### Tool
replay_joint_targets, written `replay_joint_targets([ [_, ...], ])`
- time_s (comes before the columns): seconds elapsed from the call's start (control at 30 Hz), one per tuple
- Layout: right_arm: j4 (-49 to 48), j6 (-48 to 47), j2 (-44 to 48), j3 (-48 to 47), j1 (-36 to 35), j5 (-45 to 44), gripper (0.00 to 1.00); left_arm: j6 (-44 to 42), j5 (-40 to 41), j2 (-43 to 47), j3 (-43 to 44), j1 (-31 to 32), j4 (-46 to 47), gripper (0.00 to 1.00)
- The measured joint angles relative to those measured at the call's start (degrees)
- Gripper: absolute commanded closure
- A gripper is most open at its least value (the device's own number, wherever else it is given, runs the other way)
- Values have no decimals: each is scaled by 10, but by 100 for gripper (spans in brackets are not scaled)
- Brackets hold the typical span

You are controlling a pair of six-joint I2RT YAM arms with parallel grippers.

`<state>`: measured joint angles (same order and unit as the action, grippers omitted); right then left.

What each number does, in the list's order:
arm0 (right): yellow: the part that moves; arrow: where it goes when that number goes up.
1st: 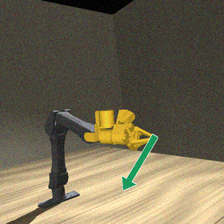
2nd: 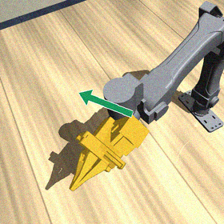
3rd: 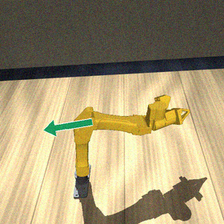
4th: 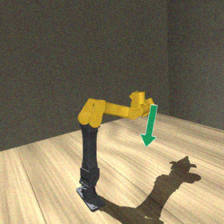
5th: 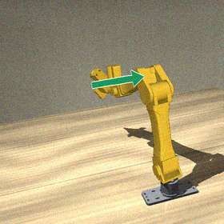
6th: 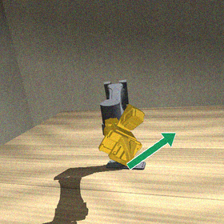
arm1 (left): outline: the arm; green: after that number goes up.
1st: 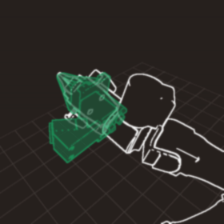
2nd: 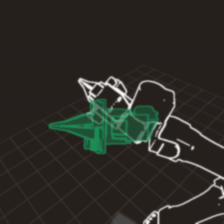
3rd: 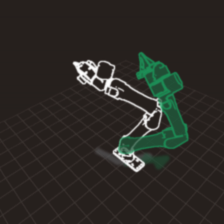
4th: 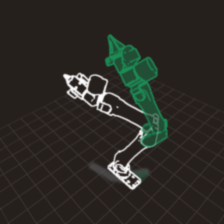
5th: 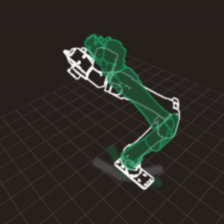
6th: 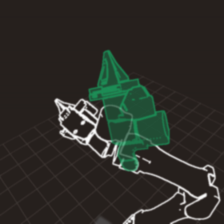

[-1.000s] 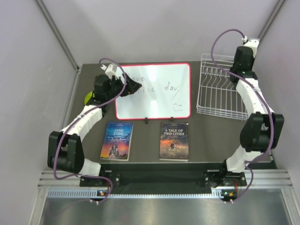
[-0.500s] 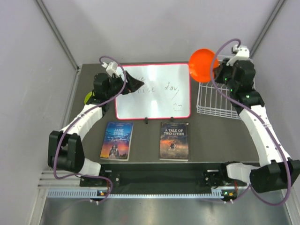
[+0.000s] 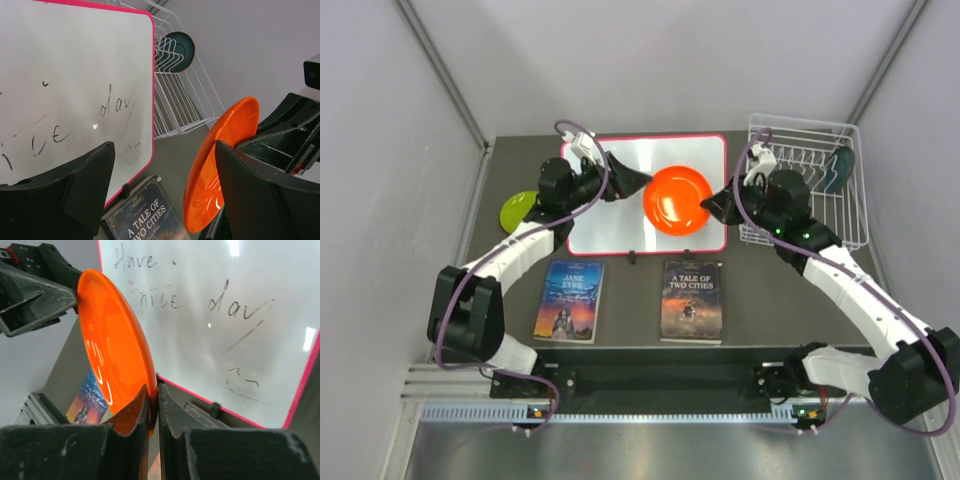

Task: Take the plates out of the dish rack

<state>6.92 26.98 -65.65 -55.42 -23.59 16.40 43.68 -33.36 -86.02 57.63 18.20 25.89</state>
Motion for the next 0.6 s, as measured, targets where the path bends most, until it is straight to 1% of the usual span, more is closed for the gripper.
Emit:
replay_joint_targets([
  [0.1, -33, 19, 0, 15, -13, 7, 100, 4, 2, -4, 0, 15, 11, 16],
  [0.17, -49, 29, -1, 23, -15, 13, 100, 4, 2, -7, -1, 22, 13, 19],
  [0.2, -56, 33, -2, 26, -16, 17, 100, 4, 3, -8, -3, 25, 15, 28],
  [0.23, -64, 38, -4, 28, -17, 20, 100, 4, 4, -8, -5, 28, 15, 32],
  [0.27, -72, 42, -6, 30, -18, 24, 100, 5, 4, -8, -7, 30, 16, 40],
  [0.3, -76, 44, -9, 30, -18, 26, 100, 7, 4, -8, -8, 32, 16, 58],
  [0.37, -83, 49, -15, 31, -18, 30, 100, 10, 3, -8, -10, 33, 21, 75],
  [0.4, -85, 51, -19, 31, -18, 31, 100, 9, 2, -8, -12, 35, 24, 86],
  [0.43, -88, 52, -23, 32, -18, 31, 100, 9, 0, -8, -12, 36, 28, 100],
  [0.53, -90, 62, -35, 33, -13, 18, 100, -9, -12, -7, -21, 37, 38, 100],
  [0.6, -86, 63, -38, 33, -14, 14, 86, -16, -12, -7, -26, 37, 38, 100],
])
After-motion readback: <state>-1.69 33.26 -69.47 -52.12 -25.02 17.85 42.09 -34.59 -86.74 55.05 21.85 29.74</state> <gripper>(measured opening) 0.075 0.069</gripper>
